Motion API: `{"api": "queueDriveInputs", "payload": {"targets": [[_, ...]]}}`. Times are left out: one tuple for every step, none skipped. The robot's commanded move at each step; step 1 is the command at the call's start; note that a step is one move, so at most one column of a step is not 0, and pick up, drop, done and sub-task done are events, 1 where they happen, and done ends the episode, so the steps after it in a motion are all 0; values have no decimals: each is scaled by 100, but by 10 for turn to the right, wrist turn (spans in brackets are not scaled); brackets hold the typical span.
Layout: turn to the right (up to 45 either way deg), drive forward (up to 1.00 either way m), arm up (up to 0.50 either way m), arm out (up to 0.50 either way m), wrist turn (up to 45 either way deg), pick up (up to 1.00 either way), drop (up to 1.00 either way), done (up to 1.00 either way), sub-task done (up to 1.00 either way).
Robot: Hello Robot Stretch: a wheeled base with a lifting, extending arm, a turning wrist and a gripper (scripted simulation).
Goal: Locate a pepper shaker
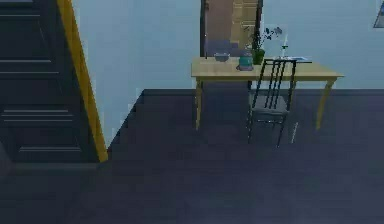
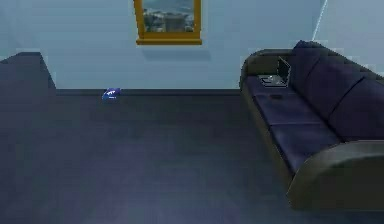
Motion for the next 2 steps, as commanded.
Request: {"api": "queueDriveInputs", "payload": {"targets": [[-450,0,0,0,0,0,0,0,0],[-210,0,0,0,0,0,0,0,0]]}}
